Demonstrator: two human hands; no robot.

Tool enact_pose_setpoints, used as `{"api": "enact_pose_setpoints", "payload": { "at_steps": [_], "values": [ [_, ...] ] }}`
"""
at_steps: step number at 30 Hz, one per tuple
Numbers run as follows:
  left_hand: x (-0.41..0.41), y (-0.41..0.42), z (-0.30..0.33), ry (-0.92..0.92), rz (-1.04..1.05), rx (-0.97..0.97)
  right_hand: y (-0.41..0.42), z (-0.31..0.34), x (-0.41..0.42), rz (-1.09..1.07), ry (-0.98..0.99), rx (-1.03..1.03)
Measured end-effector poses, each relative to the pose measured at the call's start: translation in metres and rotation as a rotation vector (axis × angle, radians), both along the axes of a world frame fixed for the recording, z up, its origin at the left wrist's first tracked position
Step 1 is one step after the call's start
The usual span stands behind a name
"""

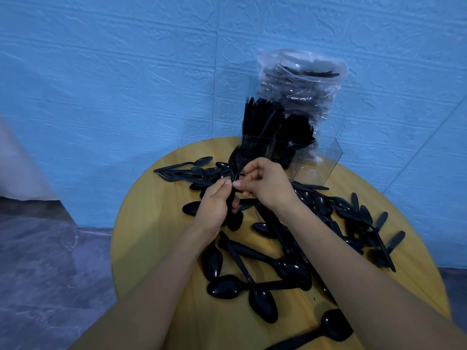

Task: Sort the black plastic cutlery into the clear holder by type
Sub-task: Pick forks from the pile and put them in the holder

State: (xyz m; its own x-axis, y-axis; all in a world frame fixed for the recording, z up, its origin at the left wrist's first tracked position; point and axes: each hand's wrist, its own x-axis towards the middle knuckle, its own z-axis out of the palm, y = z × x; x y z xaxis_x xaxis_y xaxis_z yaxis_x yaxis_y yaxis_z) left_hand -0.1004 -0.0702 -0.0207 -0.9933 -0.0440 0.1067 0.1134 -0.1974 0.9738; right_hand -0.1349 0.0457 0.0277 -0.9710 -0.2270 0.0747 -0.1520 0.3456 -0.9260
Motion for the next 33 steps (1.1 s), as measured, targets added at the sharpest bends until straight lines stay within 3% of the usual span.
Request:
{"api": "enact_pose_setpoints", "payload": {
  "at_steps": [10,17,22,30,33],
  "values": [
    [0.005,-0.003,0.011,0.066,-0.056,-0.091,0.002,0.012,0.003,-0.031,0.100,0.056],
    [0.013,-0.002,0.033,0.051,-0.141,-0.127,0.010,0.030,0.013,-0.314,0.323,-0.106],
    [0.025,0.003,0.046,-0.016,-0.216,-0.117,0.021,0.036,0.023,-0.350,0.384,-0.027],
    [0.043,0.009,0.060,-0.147,-0.325,-0.103,0.029,0.037,0.038,-0.331,0.489,-0.121],
    [0.048,0.014,0.065,-0.167,-0.353,-0.080,0.033,0.037,0.041,-0.321,0.532,0.000]
  ]
}}
